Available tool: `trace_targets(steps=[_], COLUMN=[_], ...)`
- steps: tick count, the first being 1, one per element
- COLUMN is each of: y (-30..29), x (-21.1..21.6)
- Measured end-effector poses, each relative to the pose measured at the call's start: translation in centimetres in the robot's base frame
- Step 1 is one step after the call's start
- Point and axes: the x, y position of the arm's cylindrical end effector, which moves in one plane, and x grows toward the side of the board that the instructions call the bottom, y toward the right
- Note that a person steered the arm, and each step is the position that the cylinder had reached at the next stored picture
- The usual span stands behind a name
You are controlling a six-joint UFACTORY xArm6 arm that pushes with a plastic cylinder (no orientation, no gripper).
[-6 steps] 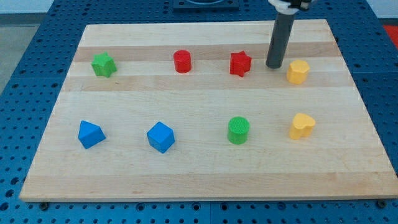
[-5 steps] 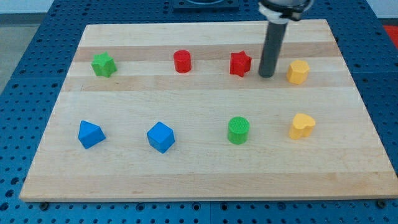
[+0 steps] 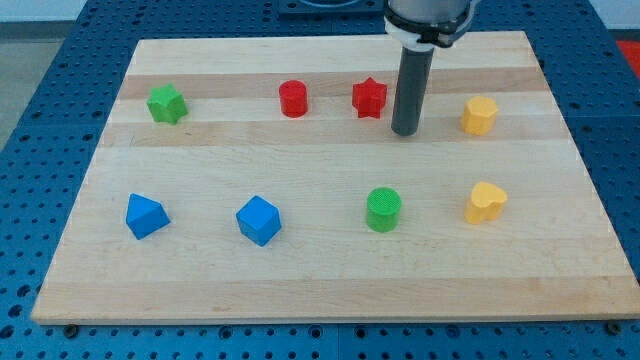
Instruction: Move the red star to the right side of the red circle
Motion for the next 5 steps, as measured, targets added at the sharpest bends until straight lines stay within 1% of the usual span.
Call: trace_targets(steps=[1, 2, 3, 4, 5], y=[0.0, 0.0, -2.4, -6.2, -4.0], x=[-2.0, -2.9, -3.2, -3.3, -3.3])
